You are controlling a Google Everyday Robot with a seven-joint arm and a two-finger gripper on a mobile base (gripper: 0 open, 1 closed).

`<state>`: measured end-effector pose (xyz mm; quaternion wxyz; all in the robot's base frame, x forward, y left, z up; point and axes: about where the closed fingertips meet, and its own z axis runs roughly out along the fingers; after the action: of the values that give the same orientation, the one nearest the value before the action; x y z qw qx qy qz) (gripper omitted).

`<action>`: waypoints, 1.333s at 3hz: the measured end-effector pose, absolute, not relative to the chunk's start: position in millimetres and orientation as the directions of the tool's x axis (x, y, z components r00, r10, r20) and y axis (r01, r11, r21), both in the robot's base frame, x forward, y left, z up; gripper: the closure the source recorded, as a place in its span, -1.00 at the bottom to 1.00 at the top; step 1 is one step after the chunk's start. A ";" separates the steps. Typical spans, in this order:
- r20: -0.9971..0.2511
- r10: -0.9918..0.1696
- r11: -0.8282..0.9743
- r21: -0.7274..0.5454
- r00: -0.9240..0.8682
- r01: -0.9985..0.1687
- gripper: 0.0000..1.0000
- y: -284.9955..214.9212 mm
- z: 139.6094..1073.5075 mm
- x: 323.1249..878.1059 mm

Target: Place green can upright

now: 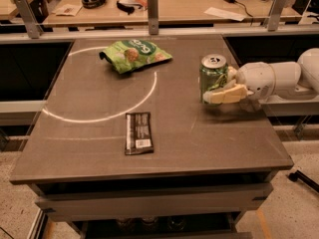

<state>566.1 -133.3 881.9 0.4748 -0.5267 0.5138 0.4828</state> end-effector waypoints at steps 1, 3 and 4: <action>-0.999 -0.045 -0.011 -0.013 0.014 -1.000 1.00 -138.4 863.4 556.0; -0.998 -0.052 -0.033 -0.018 0.019 -0.999 0.65 -139.2 851.9 551.4; -0.998 -0.053 -0.040 -0.013 0.015 -0.999 0.19 -139.3 848.7 550.3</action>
Offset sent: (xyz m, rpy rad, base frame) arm -0.0165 -0.0147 -0.0295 0.0595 -0.0091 -0.0244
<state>550.3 -139.3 848.7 0.4798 -0.5264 0.4997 0.4930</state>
